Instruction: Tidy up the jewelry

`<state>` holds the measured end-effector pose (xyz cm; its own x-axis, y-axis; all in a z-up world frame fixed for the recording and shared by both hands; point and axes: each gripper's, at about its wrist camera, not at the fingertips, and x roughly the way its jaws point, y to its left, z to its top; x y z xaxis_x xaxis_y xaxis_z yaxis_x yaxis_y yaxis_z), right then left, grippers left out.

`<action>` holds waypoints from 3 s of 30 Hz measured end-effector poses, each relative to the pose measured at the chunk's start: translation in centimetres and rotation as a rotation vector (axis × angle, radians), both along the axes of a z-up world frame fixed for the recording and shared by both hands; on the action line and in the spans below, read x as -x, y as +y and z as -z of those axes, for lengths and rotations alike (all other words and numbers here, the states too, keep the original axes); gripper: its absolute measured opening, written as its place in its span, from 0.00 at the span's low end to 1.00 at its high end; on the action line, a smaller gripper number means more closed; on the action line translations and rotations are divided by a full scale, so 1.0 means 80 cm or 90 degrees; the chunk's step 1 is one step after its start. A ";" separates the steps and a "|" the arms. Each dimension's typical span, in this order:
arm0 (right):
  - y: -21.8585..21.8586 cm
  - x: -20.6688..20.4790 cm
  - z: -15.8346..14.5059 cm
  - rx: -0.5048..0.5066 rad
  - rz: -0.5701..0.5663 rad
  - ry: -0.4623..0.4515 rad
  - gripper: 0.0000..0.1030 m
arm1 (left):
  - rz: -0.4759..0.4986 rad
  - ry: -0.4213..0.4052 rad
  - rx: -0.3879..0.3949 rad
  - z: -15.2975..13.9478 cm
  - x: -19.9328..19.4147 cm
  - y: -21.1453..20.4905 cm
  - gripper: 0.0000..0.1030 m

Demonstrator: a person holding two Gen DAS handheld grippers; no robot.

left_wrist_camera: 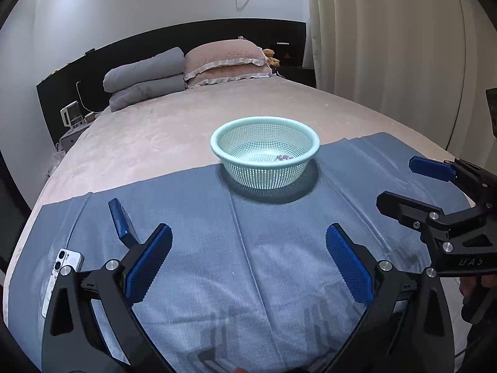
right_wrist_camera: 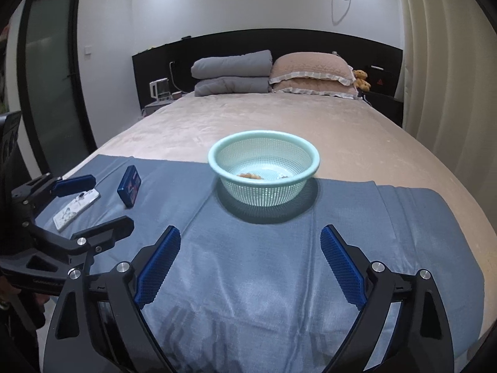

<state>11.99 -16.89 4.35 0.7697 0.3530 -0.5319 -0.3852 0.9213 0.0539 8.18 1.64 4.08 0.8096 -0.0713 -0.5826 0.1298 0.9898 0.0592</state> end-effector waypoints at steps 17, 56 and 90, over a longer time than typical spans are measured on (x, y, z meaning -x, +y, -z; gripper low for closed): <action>-0.017 0.061 0.040 -0.009 0.082 0.021 0.88 | -0.041 -0.058 0.005 0.010 0.071 -0.009 0.94; -0.030 0.065 0.067 -0.011 0.093 0.039 0.88 | -0.076 -0.026 0.033 0.033 0.080 0.003 0.94; -0.031 0.068 0.067 -0.005 0.105 0.034 0.88 | -0.067 -0.028 0.000 0.036 0.084 -0.017 0.94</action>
